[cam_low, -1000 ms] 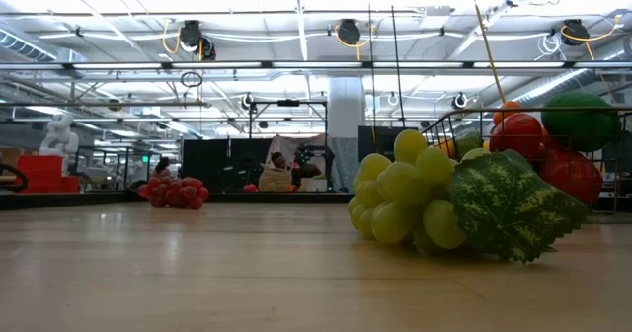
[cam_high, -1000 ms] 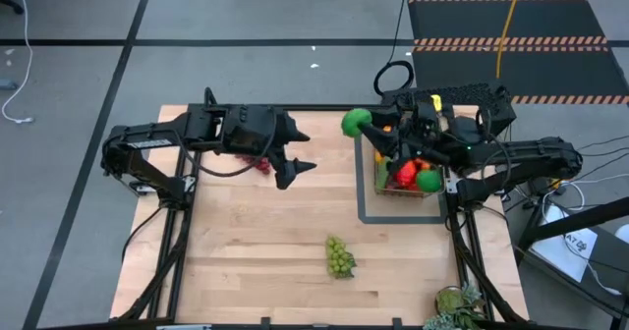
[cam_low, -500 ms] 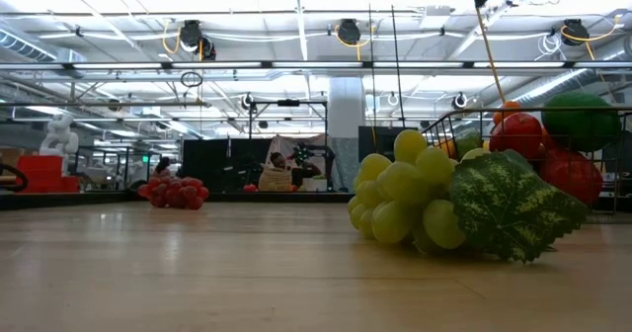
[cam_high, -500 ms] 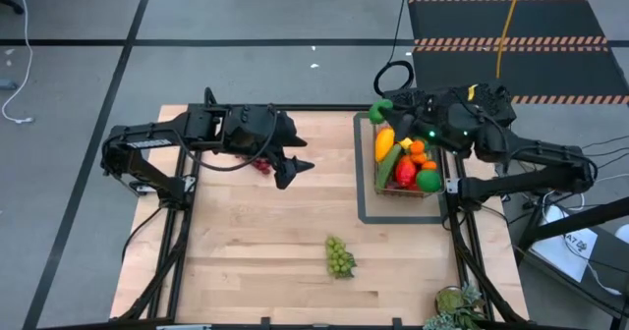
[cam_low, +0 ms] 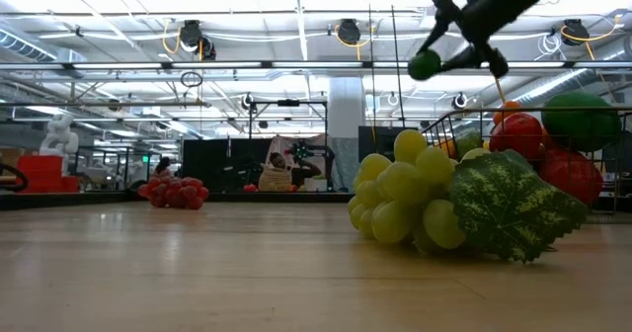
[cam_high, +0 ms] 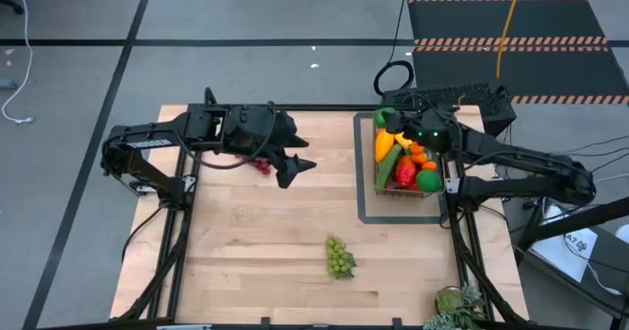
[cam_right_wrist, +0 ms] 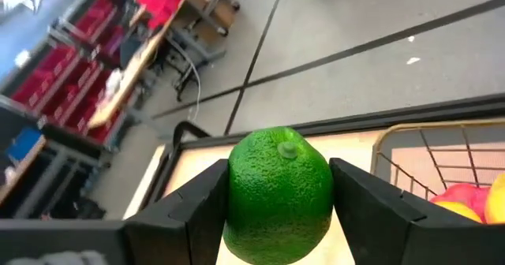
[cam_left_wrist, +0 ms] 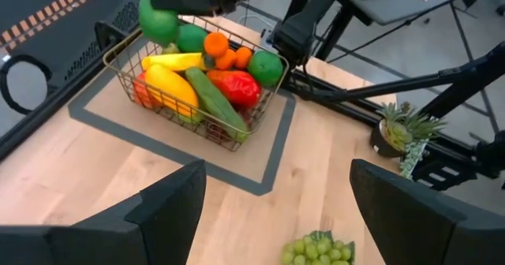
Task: Build produce basket
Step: Put the green lime into the wire basket, then put the red grapes into the wire basket
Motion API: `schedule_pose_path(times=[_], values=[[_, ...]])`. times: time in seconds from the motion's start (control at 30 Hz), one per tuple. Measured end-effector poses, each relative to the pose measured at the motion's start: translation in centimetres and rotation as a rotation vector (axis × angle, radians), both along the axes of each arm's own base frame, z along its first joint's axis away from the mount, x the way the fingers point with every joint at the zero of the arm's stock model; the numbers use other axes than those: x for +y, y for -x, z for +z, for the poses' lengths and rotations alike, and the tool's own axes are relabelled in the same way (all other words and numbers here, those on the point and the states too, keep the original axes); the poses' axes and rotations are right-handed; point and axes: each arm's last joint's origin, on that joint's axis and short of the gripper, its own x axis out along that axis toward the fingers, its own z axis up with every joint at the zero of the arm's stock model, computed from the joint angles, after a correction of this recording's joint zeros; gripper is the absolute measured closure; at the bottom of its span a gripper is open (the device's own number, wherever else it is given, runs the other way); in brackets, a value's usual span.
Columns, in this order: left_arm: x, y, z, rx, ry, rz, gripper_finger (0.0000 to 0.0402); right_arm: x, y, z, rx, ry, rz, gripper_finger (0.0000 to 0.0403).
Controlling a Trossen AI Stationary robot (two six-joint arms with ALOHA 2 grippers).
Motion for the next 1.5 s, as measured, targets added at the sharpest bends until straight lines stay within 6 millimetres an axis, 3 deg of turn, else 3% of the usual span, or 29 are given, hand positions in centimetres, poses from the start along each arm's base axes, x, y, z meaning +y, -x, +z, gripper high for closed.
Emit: schedule_pose_path(times=[0.37, 0.57, 0.77, 1.07, 1.3, 1.5], values=[[-0.9, 0.0, 0.0, -0.002, 0.027, -0.012, 0.0092, -2.3, 1.3, -4.5, 0.053, -0.021, -0.133, 0.0198], [-1.0, 0.0, 0.0, -0.001, 0.026, -0.016, 0.0085, -3.3, 1.6, -5.4, 0.033, -0.009, -0.182, 0.0192], [-1.0, 0.0, 0.0, 0.000, 0.005, -0.029, 0.0091, -4.1, 1.5, -6.2, -0.034, -0.050, -0.160, 0.0154], [-1.4, 0.0, 0.0, 0.002, 0.024, -0.031, 0.0091, -4.0, 1.7, -5.6, -0.078, -0.043, -0.124, 0.0097], [-2.0, 0.5, -0.7, 0.086, 0.046, -0.034, 0.0089, -3.0, 2.3, -2.9, -0.275, 0.017, 0.057, 0.0106], [-1.3, 1.6, -2.3, 0.289, 0.049, 0.025, 0.0089, -1.4, 2.5, -1.7, -0.385, -0.022, 0.226, 0.0117]])
